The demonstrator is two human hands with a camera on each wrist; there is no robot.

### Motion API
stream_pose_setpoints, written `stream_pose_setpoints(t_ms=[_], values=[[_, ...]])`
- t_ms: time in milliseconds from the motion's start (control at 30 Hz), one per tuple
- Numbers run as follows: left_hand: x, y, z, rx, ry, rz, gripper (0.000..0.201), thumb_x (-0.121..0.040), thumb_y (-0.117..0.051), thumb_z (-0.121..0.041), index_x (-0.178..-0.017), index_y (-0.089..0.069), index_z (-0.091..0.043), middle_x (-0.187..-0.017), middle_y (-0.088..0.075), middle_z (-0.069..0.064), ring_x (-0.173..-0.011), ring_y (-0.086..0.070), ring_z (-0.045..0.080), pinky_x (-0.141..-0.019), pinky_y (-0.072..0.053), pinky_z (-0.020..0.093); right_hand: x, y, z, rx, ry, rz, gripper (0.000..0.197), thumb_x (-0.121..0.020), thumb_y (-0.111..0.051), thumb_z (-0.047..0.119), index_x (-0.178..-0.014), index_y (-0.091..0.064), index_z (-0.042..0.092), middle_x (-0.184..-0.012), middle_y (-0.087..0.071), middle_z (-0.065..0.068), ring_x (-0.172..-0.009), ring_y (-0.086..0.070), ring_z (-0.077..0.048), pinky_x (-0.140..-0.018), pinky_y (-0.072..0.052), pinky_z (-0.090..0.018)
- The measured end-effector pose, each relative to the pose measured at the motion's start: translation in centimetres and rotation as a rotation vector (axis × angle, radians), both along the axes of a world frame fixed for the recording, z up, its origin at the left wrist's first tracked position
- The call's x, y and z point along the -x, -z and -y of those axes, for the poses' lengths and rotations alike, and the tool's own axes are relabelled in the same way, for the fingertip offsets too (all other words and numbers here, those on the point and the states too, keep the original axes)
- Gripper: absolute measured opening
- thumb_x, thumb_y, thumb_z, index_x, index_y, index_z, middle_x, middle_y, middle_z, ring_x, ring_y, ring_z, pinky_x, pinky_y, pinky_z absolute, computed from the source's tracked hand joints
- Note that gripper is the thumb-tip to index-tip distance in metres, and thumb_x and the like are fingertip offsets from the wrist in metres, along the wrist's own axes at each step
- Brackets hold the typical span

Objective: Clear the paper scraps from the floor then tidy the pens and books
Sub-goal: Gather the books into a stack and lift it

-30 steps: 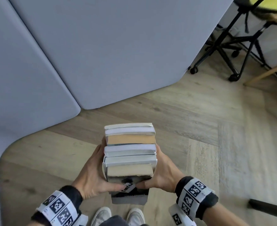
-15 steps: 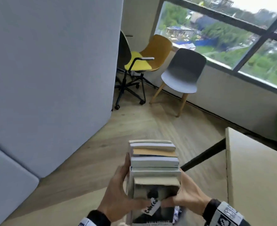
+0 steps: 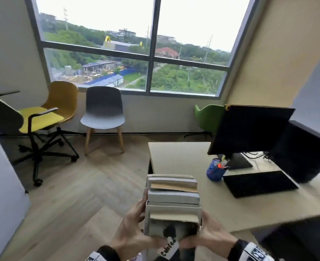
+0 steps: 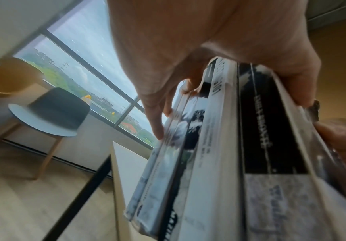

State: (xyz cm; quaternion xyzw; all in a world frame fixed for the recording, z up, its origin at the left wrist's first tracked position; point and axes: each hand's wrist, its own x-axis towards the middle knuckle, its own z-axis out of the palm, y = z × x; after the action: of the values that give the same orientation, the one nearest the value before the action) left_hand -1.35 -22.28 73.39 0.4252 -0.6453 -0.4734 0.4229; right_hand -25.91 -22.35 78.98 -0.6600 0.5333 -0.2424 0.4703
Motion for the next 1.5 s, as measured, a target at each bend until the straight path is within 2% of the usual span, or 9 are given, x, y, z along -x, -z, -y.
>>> stream_pose_setpoints(t_ms=[167, 533, 700, 867, 1000, 1100, 1233, 1333, 1500], values=[[10.9, 1.0, 3.3, -0.088, 0.095, -0.012, 0.11, -0.055, -0.092, -0.014, -0.147, -0.034, -0.033, -0.126, -0.064, -0.009, -0.114, -0.061, 0.007, -0.094, -0.051, 0.028, 10.4, 1.0, 1.0, -0.078, 0.166, 0.014, 0.081, -0.049, -0.091, 0.009, -0.12, -0.056, 0.031, -0.098, -0.072, 0.019, -0.09, -0.066, 0.007, -0.07, -0.049, -0.011], [24.9, 4.8, 7.7, -0.505, -0.114, -0.231, 0.055, -0.058, -0.081, -0.045, -0.104, -0.07, -0.015, -0.093, -0.076, 0.007, -0.085, -0.073, 0.022, -0.065, -0.055, 0.028, 20.6, 6.2, 8.7, -0.301, 0.254, 0.243, 0.062, -0.064, -0.082, 0.028, -0.119, -0.057, 0.016, -0.103, -0.074, -0.009, -0.095, -0.071, -0.024, -0.089, -0.056, -0.039], [27.0, 8.6, 11.1, -0.567, -0.264, 0.071, 0.079, -0.059, -0.052, -0.088, -0.101, -0.066, -0.022, -0.092, -0.074, -0.001, -0.085, -0.071, 0.016, -0.082, -0.057, 0.039, 20.8, 9.8, 11.5, -0.448, 0.215, 0.087, 0.079, -0.069, -0.071, 0.059, -0.131, -0.047, 0.016, -0.113, -0.069, -0.003, -0.099, -0.068, -0.015, -0.085, -0.055, -0.025], [27.4, 10.9, 11.1, -0.756, -0.185, -0.062, 0.08, -0.063, -0.065, -0.078, -0.116, -0.061, -0.018, -0.104, -0.073, 0.003, -0.094, -0.071, 0.02, -0.089, -0.055, 0.042, 22.5, 9.8, 10.1, -0.545, 0.18, -0.031, 0.061, -0.074, -0.051, 0.074, -0.128, -0.037, 0.05, -0.117, -0.063, 0.018, -0.098, -0.063, -0.01, -0.06, -0.047, -0.024], [27.2, 13.0, 11.0, -0.798, -0.159, -0.087, 0.087, -0.058, -0.067, -0.082, -0.111, -0.065, -0.013, -0.102, -0.074, 0.004, -0.094, -0.071, 0.022, -0.09, -0.055, 0.045, 21.9, 10.7, 7.4, -0.623, 0.201, 0.022, 0.077, -0.059, -0.06, 0.072, -0.126, -0.048, 0.037, -0.114, -0.066, 0.015, -0.097, -0.063, -0.008, -0.07, -0.049, -0.026], [27.8, 13.2, 11.7, -0.794, -0.165, -0.083, 0.089, -0.058, -0.063, -0.085, -0.113, -0.064, -0.014, -0.103, -0.074, 0.003, -0.094, -0.071, 0.021, -0.089, -0.055, 0.045, 21.4, 9.6, 7.7, -0.583, 0.27, 0.126, 0.063, -0.064, -0.06, 0.045, -0.12, -0.055, 0.016, -0.094, -0.068, 0.005, -0.063, -0.065, 0.007, -0.051, -0.046, -0.008], [29.6, 11.9, 12.4, -0.784, -0.18, -0.103, 0.086, -0.058, -0.061, -0.084, -0.111, -0.065, -0.017, -0.102, -0.074, 0.001, -0.093, -0.071, 0.019, -0.087, -0.056, 0.044, 22.8, 9.3, 9.5, -0.56, 0.313, 0.2, 0.055, -0.067, -0.059, 0.036, -0.116, -0.057, 0.011, -0.079, -0.068, 0.004, -0.053, -0.062, 0.003, -0.044, -0.042, -0.01], [30.9, 11.1, 13.2, -0.8, -0.191, -0.095, 0.089, -0.053, -0.06, -0.088, -0.11, -0.064, -0.02, -0.102, -0.074, 0.0, -0.092, -0.071, 0.02, -0.084, -0.057, 0.042, 24.2, 10.4, 11.2, -0.555, 0.33, 0.145, 0.061, -0.066, -0.065, 0.047, -0.12, -0.057, 0.018, -0.091, -0.072, -0.002, -0.071, -0.066, -0.01, -0.052, -0.046, -0.021], [32.6, 12.3, 15.5, -0.805, -0.278, -0.073, 0.093, -0.051, -0.06, -0.091, -0.111, -0.063, -0.02, -0.105, -0.073, 0.004, -0.092, -0.071, 0.023, -0.085, -0.056, 0.045, 28.1, 16.0, 15.2, -0.552, 0.29, 0.12, 0.074, -0.06, -0.075, 0.068, -0.12, -0.058, 0.029, -0.11, -0.072, 0.0, -0.104, -0.067, -0.023, -0.099, -0.048, -0.051]])
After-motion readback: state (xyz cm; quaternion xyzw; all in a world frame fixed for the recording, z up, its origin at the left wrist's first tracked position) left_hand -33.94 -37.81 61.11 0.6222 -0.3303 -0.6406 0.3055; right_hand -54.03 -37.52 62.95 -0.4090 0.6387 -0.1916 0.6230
